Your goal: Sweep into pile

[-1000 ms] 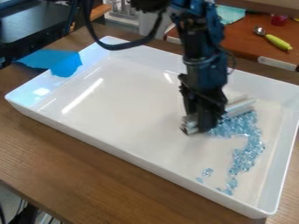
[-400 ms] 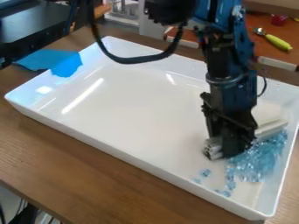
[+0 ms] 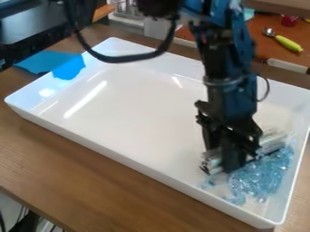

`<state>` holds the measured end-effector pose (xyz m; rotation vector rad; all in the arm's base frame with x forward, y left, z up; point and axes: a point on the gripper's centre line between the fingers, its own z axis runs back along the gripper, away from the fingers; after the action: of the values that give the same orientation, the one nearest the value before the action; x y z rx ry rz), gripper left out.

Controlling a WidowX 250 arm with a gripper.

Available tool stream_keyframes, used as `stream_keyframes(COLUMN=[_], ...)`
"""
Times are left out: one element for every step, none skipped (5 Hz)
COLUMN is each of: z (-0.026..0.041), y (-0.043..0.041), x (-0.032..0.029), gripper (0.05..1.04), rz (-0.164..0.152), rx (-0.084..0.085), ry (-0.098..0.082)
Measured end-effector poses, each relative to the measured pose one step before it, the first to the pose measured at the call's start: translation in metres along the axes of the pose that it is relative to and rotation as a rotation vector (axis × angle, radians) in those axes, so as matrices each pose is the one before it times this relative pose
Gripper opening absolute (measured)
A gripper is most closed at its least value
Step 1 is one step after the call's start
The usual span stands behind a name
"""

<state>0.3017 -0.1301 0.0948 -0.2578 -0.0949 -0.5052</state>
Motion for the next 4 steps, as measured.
stream_keyframes(z=[0.03009, 0.02379, 0.01641, 0.00531], y=[0.03450, 0.04070, 0.05158, 0.03602], x=[-0.01185, -0.00803, -0.00914, -0.00396], gripper=[0.378, 0.378, 0.378, 0.378], rz=[0.1032, 0.0894, 0.1207, 0.0085], rx=[0.0257, 0.0432, 0.0535, 0.0465], ry=[-0.0249, -0.0089, -0.0301, -0.0387])
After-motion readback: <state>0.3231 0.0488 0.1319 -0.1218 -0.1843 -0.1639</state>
